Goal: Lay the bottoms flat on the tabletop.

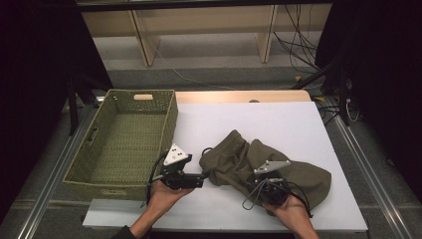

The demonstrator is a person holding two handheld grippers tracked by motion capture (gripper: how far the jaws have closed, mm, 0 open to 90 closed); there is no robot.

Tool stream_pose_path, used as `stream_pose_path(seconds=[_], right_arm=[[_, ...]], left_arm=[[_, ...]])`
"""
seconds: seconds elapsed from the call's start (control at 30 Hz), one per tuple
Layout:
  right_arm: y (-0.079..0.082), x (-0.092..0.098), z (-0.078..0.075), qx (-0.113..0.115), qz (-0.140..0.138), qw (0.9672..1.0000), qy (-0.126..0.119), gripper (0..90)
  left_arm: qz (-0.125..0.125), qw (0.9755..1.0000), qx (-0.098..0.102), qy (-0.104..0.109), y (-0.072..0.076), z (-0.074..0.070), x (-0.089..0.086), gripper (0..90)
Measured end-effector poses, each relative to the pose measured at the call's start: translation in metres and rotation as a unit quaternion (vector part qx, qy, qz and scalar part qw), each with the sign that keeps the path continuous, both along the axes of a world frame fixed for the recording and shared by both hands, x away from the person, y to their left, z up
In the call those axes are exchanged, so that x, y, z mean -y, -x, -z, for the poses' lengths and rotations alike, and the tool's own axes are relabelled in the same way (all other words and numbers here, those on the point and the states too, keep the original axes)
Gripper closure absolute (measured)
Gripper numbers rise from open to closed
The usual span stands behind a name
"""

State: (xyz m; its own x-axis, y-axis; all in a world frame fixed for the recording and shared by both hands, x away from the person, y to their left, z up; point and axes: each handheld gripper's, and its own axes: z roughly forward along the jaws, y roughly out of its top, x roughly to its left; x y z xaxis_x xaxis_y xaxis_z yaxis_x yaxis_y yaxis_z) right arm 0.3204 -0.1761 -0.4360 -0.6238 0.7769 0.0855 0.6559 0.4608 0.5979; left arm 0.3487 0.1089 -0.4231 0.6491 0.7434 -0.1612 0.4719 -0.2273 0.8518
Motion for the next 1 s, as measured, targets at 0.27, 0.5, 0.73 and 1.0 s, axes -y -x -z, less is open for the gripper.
stream_pose_path(seconds=[0.27, 0.5, 0.73, 1.0], right_arm=[[-0.029, 0.030, -0.046, 0.083, 0.057, 0.9943, -0.036, 44.5], [-0.085, 0.048, -0.041, 0.048, 0.108, 0.9928, -0.017, 39.2], [-0.065, 0.055, -0.023, 0.014, 0.084, 0.9961, -0.024, 86.8], [-0.009, 0.051, -0.017, 0.015, 0.058, 0.9976, -0.033, 87.1]], left_arm=[[0.001, 1.0000, -0.002, -0.002, -0.001, 0.002, 0.001, 16.0], [0.001, 0.9999, -0.003, -0.010, -0.001, 0.004, 0.002, 16.0], [-0.001, 1.0000, -0.004, -0.004, -0.003, 0.002, 0.000, 16.0], [-0.004, 1.0000, -0.002, 0.002, -0.002, 0.000, 0.001, 16.0]])
